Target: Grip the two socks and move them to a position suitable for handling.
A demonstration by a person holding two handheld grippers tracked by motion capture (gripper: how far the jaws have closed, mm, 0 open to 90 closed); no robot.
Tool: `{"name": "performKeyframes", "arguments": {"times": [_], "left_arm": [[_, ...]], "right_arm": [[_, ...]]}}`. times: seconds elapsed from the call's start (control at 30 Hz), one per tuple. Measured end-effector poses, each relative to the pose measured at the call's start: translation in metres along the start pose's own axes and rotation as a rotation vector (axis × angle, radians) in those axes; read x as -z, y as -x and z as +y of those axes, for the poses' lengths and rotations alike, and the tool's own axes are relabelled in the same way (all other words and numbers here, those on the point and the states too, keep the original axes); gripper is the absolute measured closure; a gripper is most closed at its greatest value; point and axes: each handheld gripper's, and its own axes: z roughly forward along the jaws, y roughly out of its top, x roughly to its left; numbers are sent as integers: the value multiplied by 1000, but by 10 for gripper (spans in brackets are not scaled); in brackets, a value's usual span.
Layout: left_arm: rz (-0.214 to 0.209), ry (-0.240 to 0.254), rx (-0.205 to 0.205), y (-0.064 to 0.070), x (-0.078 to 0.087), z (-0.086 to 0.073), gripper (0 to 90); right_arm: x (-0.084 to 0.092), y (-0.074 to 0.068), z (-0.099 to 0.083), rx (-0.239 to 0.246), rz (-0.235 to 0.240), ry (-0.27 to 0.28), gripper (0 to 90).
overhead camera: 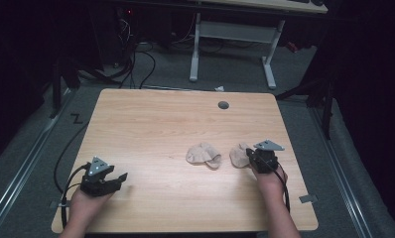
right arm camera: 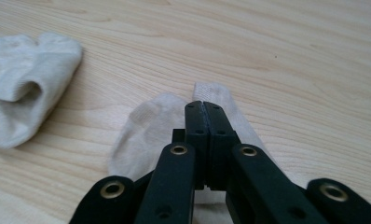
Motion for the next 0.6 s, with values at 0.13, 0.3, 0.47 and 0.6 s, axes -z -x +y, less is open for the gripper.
{"name": "performKeyframes", "arguments": {"times": [0.13,0.3,0.47,0.6], "left_arm": [[-26,15,60,-5,3,-2,448],[1,28,39,-3,3,-3,439],[-1,33,23,1,1,-1,428],[-15,31,17,4,0,-1,419]], "right_arm": [[-7,6,2,-21,-6,-23,894],[-11,9,1,-12,-9,-40,889],[-21,14,-4,-27,-15,-80,891],[-27,13,-8,-22,-15,-109,899]]}}
